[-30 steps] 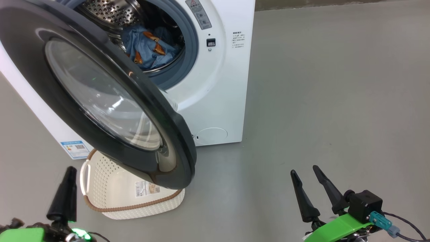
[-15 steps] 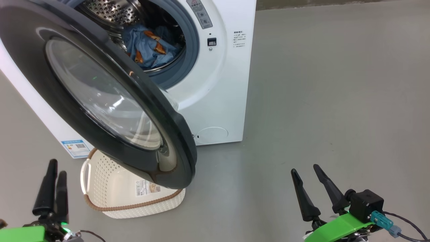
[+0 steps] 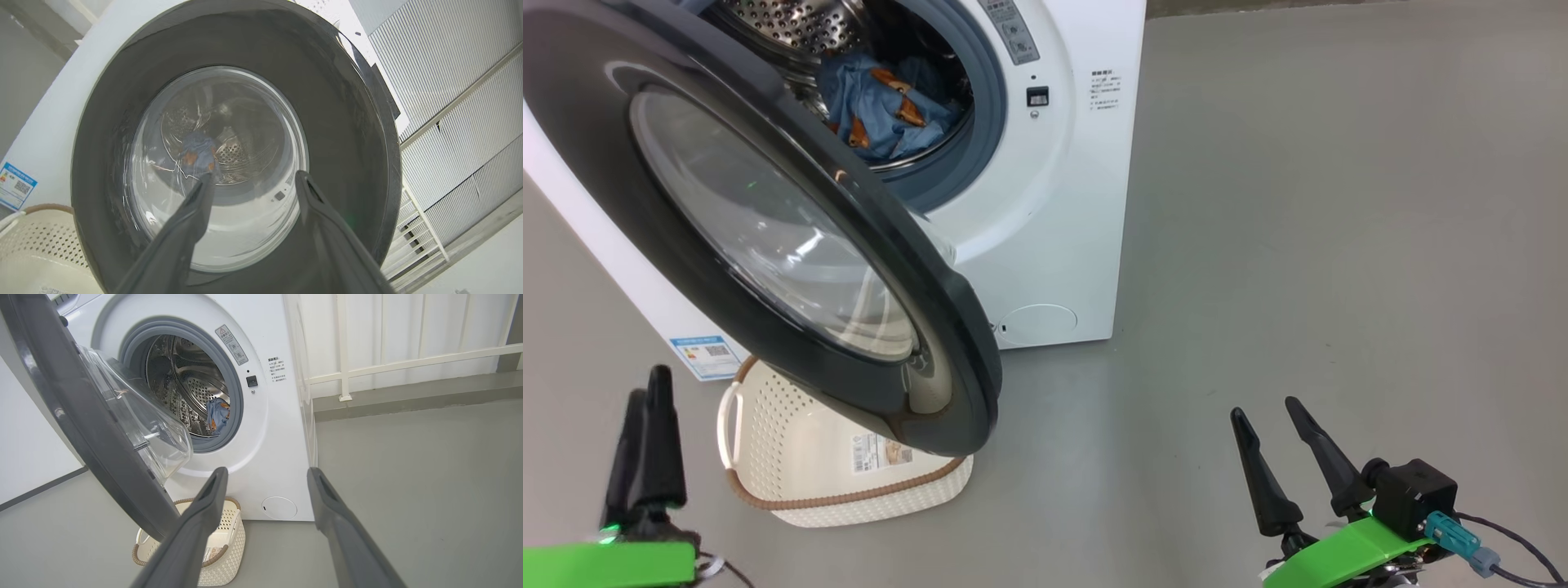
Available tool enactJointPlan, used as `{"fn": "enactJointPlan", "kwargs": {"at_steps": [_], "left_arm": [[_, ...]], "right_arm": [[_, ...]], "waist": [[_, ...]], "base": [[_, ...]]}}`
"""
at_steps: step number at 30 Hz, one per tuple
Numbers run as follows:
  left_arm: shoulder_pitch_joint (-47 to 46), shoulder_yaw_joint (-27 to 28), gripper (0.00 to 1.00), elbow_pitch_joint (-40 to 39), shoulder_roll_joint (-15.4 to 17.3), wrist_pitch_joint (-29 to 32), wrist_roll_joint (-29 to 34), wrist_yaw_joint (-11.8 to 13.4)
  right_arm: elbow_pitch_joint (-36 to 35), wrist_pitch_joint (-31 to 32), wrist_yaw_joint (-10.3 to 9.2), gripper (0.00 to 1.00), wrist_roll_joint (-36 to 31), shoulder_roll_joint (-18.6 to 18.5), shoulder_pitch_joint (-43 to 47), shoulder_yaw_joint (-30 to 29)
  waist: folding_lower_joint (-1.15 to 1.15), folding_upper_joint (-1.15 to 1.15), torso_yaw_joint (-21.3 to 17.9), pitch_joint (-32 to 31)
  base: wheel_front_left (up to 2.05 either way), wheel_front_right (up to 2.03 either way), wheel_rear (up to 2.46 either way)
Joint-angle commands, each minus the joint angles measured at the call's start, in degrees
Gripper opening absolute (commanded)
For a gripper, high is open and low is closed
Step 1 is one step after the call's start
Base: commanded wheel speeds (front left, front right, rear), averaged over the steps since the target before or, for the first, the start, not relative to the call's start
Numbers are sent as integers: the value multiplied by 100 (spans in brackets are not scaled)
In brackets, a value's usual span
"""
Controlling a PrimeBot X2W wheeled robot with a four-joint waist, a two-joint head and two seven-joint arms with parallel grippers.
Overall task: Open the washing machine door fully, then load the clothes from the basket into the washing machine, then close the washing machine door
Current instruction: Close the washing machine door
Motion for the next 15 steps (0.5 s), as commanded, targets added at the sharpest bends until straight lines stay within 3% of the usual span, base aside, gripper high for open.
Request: {"fn": "enactJointPlan", "kwargs": {"at_steps": [1,6,9,15], "left_arm": [[-111,-138,100,9,425,-379,396,-59],[-165,-516,100,343,837,-713,1145,-59],[-197,-454,100,430,800,-728,1403,-59],[-96,-214,100,533,720,-733,2720,-59]], "right_arm": [[-154,-70,9,100,-6,10,-118,131],[-154,-70,9,100,-12,10,-108,118],[-161,-70,9,100,-13,10,-101,111],[-181,-70,9,100,-17,10,-96,107]], "waist": [[0,0,2,-8],[0,0,13,-22],[0,0,21,-25],[0,0,30,0]], "base": [[0,0,0],[0,0,0],[0,0,0],[0,0,0]]}}
